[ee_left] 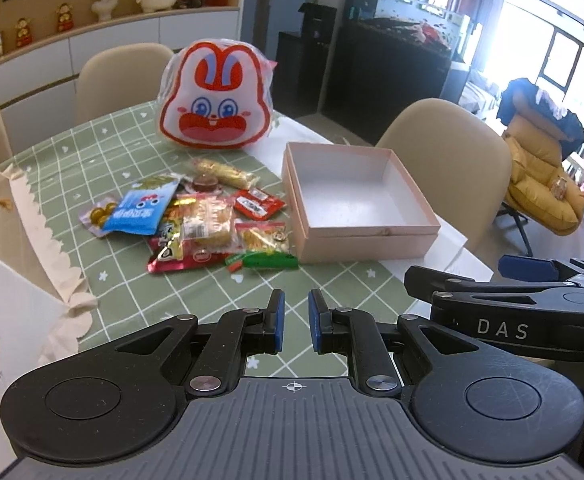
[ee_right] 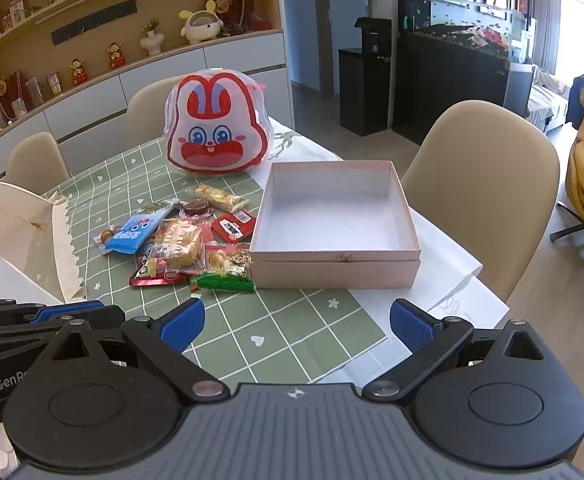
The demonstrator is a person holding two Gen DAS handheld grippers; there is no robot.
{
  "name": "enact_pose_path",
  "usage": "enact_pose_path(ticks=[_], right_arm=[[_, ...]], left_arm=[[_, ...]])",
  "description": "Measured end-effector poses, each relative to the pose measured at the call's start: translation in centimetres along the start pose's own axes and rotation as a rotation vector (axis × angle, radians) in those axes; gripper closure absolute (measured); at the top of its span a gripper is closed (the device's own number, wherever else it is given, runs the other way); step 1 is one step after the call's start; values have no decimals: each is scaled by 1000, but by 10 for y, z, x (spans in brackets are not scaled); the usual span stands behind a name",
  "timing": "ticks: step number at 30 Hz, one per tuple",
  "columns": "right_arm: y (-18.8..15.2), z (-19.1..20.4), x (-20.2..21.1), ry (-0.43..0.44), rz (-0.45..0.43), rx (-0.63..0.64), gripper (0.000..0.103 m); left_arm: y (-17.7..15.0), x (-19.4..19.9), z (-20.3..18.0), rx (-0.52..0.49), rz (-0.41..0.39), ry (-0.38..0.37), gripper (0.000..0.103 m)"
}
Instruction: Organize snacks
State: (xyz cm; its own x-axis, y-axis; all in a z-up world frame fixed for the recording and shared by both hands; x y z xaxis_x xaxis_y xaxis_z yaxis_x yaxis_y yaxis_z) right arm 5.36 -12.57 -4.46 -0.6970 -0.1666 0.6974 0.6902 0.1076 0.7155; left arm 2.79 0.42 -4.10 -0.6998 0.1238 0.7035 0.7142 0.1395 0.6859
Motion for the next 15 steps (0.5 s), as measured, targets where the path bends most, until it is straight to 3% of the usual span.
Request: enact_pose_path(ticks=[15], right_arm=[[-3,-1,2,-4,4,-4,3]], left_arm=[[0,2,-2,-2,-3,-6,86]])
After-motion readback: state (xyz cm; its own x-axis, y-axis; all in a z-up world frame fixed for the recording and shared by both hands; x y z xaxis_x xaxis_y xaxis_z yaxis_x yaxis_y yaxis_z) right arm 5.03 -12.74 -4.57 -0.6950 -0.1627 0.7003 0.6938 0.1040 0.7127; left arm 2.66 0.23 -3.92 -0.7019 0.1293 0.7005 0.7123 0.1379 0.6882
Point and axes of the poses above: each gripper's, at about its wrist camera, not at the fingertips, and x roughly against the way its jaws point, z to its left, y to its top, the point moved 4 cm from there along -x, roughly the way its jaws point, and after that the axes turned 5 degrees about -y, right-handed, at the moved point
